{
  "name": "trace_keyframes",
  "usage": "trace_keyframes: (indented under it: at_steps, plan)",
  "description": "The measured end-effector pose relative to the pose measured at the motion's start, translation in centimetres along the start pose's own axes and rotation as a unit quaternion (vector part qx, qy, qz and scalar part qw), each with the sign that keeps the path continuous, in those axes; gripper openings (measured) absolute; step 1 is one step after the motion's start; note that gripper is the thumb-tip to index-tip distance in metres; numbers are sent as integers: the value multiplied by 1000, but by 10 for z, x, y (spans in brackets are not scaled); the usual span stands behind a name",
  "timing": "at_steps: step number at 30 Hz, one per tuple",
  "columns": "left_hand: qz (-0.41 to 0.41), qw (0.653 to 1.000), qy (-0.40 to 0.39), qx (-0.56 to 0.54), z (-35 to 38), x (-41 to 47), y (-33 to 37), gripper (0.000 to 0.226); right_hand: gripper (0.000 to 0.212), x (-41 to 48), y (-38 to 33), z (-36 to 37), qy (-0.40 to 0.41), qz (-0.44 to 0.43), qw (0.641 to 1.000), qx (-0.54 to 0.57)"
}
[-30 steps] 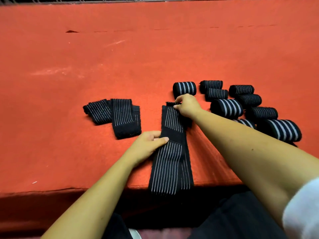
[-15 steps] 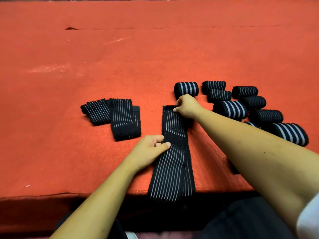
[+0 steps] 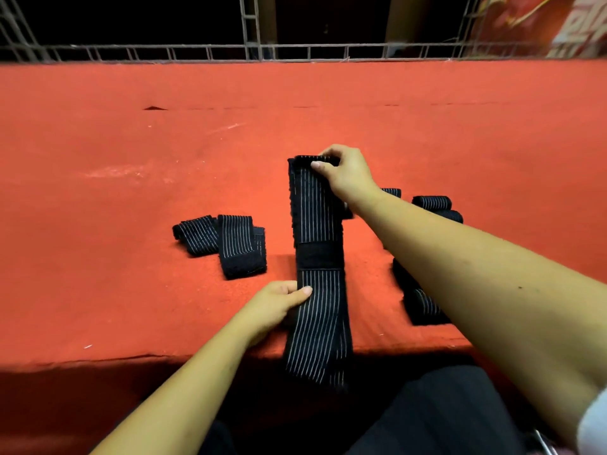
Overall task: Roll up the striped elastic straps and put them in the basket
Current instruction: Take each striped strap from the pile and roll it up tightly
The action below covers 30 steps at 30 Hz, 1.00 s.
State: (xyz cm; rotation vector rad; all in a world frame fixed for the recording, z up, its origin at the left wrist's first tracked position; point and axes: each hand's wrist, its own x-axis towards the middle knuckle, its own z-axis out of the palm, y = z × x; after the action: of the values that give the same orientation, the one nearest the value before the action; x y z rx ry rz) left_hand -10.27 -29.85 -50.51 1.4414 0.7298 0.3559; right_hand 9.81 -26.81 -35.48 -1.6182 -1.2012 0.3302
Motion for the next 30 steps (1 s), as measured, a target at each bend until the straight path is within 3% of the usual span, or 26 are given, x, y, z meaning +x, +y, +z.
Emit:
trace_keyframes:
  at_steps: [3, 6, 7, 9, 11, 13, 17, 22, 27, 30]
  plan:
    - [-51, 996, -57, 48, 6, -17, 5, 20, 3, -10, -17, -7, 4, -3, 999, 46]
    - [-72, 973, -76, 206, -4, -26, 23, 26, 3, -20, -34, -15, -24, -9, 996, 86]
    - [-57, 955, -69, 284, -10, -26, 32, 27, 3, -24, -38, -18, -37, -19, 995, 88]
    - [24, 915, 22, 402, -20, -24, 57, 32, 7, -30, -45, -23, -60, -49, 994, 76]
    - [104, 938, 153, 294, -26, -25, 89, 34, 11, -37, -48, -28, -82, -76, 992, 64]
    - [158, 953, 220, 135, -29, -28, 120, 34, 14, -45, -49, -31, -110, -85, 988, 71]
    - [237, 951, 185, 75, -28, -29, 152, 21, 13, -59, -52, -34, -146, -93, 981, 87]
    - [220, 957, 188, -24, -19, -25, 160, 21, 14, -66, -51, -37, -147, -86, 977, 129]
    - [176, 954, 228, -87, -9, -15, 158, 22, 20, -66, -50, -38, -91, -121, 988, 33]
    - [152, 944, 266, -126, -7, -4, 164, 21, 21, -67, -49, -38, -65, -100, 992, 48]
